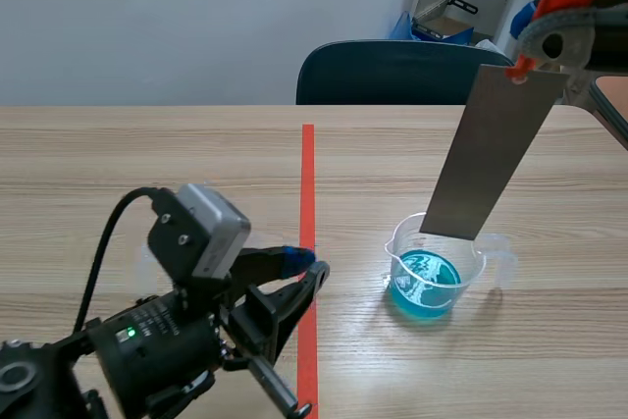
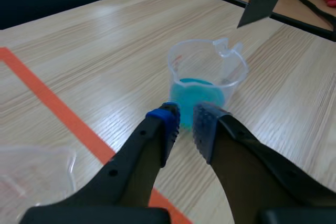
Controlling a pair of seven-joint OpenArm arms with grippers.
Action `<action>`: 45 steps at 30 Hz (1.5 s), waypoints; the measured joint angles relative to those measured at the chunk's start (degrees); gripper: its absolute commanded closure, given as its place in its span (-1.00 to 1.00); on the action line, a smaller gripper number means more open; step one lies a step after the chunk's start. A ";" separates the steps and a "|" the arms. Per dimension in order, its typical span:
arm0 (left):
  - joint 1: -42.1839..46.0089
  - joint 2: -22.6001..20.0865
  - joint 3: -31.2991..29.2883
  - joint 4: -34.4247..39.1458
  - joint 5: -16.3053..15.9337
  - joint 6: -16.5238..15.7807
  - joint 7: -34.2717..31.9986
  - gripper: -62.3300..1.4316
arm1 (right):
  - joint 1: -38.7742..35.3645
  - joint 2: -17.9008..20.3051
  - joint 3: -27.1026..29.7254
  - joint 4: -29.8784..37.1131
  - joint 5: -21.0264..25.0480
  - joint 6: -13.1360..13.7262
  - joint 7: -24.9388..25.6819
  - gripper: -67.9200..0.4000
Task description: Do the redox reaction experiment
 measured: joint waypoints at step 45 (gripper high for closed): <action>52.72 -5.75 -38.07 25.83 2.60 7.54 -7.67 -1.00 | 0.02 0.00 0.00 0.00 0.00 0.00 0.00 0.97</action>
